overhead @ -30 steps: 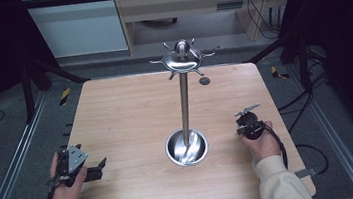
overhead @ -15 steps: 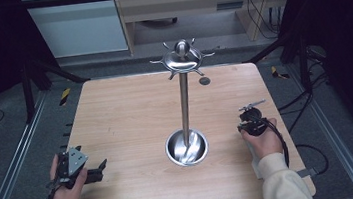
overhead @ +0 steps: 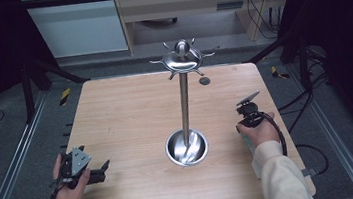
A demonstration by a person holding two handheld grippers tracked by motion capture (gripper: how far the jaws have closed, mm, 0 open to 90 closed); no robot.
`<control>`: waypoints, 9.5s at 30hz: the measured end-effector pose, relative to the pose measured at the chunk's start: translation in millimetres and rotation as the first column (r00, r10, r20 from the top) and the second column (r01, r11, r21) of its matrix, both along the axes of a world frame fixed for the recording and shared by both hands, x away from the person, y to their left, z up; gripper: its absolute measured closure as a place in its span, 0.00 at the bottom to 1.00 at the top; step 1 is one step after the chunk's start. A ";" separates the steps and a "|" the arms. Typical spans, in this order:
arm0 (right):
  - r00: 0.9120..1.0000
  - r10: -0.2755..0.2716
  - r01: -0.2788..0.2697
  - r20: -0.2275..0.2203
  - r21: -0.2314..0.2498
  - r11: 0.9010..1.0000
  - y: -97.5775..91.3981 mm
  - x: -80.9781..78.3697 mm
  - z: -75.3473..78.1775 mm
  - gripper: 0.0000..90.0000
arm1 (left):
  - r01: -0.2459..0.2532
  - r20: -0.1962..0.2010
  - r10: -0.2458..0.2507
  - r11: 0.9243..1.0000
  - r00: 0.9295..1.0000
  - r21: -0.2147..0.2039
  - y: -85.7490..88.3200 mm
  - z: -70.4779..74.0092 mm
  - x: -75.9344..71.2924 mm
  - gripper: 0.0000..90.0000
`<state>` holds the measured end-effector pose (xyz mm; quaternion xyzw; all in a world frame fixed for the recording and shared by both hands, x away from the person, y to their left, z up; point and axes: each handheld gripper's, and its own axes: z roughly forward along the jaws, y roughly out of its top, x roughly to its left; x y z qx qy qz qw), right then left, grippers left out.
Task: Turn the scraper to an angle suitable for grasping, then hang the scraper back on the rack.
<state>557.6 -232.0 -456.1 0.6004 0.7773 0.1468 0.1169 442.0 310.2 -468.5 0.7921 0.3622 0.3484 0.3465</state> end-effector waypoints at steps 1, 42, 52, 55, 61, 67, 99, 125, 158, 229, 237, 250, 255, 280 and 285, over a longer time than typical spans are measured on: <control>1.000 -0.004 0.004 -0.007 -0.001 1.000 -0.1 0.6 -0.9 0.72 | 0.001 -0.002 -0.001 1.000 1.000 0.003 0.1 -0.1 0.0 0.02; 0.999 -0.038 0.039 -0.008 0.028 0.999 -0.2 1.2 -1.2 0.83 | 0.007 -0.006 -0.007 1.000 1.000 0.003 -1.1 0.0 -0.4 0.02; 0.997 -0.008 0.005 0.081 0.043 0.999 2.9 -9.0 32.5 0.83 | 0.001 -0.004 -0.001 1.000 1.000 0.003 0.4 0.4 -0.4 0.02; 0.994 0.015 -0.020 0.113 0.047 0.999 5.9 -11.9 44.2 0.83 | 0.001 -0.004 -0.001 1.000 1.000 0.003 0.6 0.4 -0.4 0.02; 0.985 0.046 -0.054 0.167 0.045 0.997 11.4 -16.1 62.8 0.83 | -0.001 -0.001 0.001 1.000 1.000 -0.004 1.0 0.5 -0.4 0.02; 0.972 0.078 -0.090 0.223 0.045 0.995 17.9 -19.6 85.3 0.83 | -0.002 0.000 0.002 1.000 1.000 -0.004 2.3 1.3 -0.3 0.02; 0.893 0.086 -0.179 0.442 0.174 0.968 16.2 -42.1 133.9 0.83 | -0.034 0.017 0.035 0.998 0.999 -0.043 11.5 4.8 2.8 0.02; 0.803 0.123 -0.287 0.583 0.198 0.937 28.1 -71.9 170.5 0.83 | -0.051 0.025 0.053 0.994 0.998 -0.094 17.9 7.6 2.4 0.02; 0.633 0.139 -0.434 0.762 0.200 0.879 37.0 -119.9 221.2 0.83 | -0.043 0.031 0.047 0.994 0.998 -0.100 17.3 9.8 -0.5 0.02; 0.512 0.178 -0.558 0.840 0.167 0.813 77.0 -152.9 243.1 0.82 | -0.027 0.017 0.029 0.995 0.999 -0.091 13.9 8.0 -0.1 0.02; 0.520 0.176 -0.554 0.836 0.173 0.814 78.9 -150.2 242.4 0.82 | -0.030 0.016 0.032 0.995 0.999 -0.090 15.4 7.9 0.1 0.02; 0.528 0.169 -0.553 0.832 0.186 0.812 82.9 -144.2 240.3 0.82 | -0.026 0.014 0.028 0.996 1.000 -0.081 13.7 7.1 -0.1 0.02; 0.529 0.168 -0.552 0.832 0.187 0.813 84.3 -142.8 239.7 0.82 | -0.026 0.016 0.028 0.996 0.999 -0.081 13.7 7.3 -0.4 0.02; 0.531 0.140 -0.546 0.836 0.211 0.811 89.7 -137.1 234.6 0.82 | -0.020 0.014 0.021 0.997 1.000 -0.080 12.7 7.1 -1.2 0.02; 0.529 0.138 -0.545 0.837 0.211 0.811 90.2 -137.0 234.2 0.82 | -0.023 0.014 0.024 0.996 1.000 -0.082 13.5 7.2 -1.3 0.02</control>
